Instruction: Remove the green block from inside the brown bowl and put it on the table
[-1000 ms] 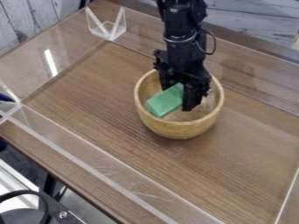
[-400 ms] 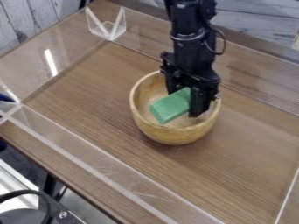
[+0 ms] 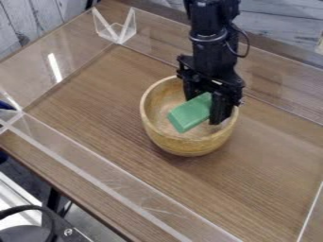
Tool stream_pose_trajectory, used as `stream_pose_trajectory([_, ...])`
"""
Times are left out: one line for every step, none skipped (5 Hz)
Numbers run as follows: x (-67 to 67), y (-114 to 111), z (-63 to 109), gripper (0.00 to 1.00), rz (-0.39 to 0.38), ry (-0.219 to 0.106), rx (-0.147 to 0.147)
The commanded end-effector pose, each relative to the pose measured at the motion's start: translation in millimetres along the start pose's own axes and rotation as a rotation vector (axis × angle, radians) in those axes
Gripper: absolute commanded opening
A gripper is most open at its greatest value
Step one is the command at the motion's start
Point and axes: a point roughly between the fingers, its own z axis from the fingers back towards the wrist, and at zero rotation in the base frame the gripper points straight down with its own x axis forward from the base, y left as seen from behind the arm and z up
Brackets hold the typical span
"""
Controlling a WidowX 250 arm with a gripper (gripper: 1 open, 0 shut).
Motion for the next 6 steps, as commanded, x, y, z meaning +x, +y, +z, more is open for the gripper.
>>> stream_pose_trajectory([16.6,-1,10.1,0.00,0.001,-0.058,0.003])
stream_pose_trajectory([17.1,-4,7.6,0.00,0.006,-0.052,0.008])
stream_pose_trajectory([17.8,-8,5.5,0.00,0.010,-0.046,0.014])
stream_pose_trajectory([13.5,-11,18.1,0.00,0.033,-0.054,0.018])
stream_pose_trajectory([9.2,-15,30.9,0.00,0.054,-0.064,0.020])
stream_pose_trajectory([10.6,-27,41.5,0.00,0.041,-0.059,0.038])
